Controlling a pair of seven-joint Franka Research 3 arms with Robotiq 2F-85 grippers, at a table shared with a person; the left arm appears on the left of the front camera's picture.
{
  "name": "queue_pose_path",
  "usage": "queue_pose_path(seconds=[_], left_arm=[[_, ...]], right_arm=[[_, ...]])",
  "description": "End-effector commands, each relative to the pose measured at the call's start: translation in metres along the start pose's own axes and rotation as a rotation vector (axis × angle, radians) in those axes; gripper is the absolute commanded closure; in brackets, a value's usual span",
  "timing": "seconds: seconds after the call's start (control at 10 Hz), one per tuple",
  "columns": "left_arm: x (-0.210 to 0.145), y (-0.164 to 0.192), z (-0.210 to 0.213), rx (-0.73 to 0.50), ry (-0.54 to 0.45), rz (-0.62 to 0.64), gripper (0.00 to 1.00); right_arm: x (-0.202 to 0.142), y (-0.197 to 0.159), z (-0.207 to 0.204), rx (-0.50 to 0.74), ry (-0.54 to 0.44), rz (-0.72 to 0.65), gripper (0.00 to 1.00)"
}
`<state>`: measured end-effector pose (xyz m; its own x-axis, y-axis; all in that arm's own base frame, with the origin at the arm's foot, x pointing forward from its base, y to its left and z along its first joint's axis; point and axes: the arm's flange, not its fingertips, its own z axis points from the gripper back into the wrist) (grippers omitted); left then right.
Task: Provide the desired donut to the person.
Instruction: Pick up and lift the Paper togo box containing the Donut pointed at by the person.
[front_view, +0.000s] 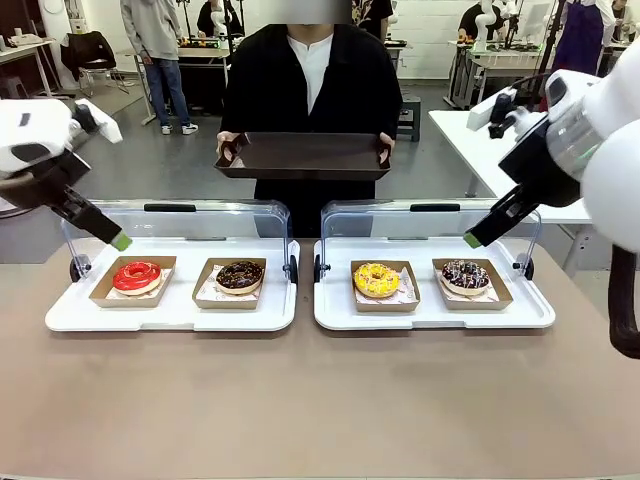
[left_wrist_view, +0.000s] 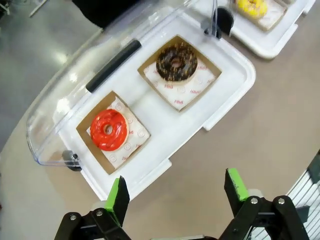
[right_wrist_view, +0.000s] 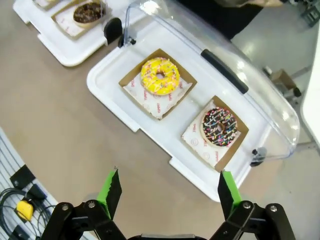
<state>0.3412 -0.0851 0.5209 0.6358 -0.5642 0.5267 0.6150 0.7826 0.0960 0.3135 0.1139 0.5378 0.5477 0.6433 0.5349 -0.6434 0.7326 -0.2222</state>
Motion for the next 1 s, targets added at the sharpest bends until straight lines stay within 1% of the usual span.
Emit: queue_pose_path(seconds=[0.0,0.1,0.2,0.4,0.5,0.6,0.7,0.8,0.9], left_arm=[[0.0,0.019,0.025,-0.154,-0.099,-0.006,0.0],[-0.001,0.029,0.033,-0.264,-0.13,-0.015,0.0],[-0.002,0.044,0.04,-0.392,-0.17,-0.015,0.0],[-0.008,0.068,0.058,-0.563,-0.255,-0.012,0.0],[-0.008,0.076,0.067,-0.622,-0.285,-0.013,0.0],[-0.011,0.089,0.078,-0.676,-0.324,-0.006,0.0],[-0.01,0.098,0.087,-0.695,-0.364,-0.009,0.0],[-0.008,0.107,0.098,-0.678,-0.417,-0.025,0.0],[-0.006,0.116,0.111,-0.665,-0.472,-0.061,0.0]], right_arm=[[-0.014,-0.018,0.03,0.13,-0.094,0.008,0.0],[-0.022,-0.033,0.046,0.221,-0.16,0.025,0.0],[-0.031,-0.056,0.059,0.352,-0.232,0.037,0.0],[-0.048,-0.089,0.086,0.555,-0.354,0.074,0.0],[-0.057,-0.1,0.099,0.619,-0.398,0.077,0.0],[-0.062,-0.114,0.11,0.654,-0.436,0.062,0.0],[-0.065,-0.126,0.117,0.66,-0.459,0.04,0.0],[-0.065,-0.135,0.122,0.647,-0.471,0.022,0.0],[-0.066,-0.144,0.123,0.661,-0.485,0.014,0.0]])
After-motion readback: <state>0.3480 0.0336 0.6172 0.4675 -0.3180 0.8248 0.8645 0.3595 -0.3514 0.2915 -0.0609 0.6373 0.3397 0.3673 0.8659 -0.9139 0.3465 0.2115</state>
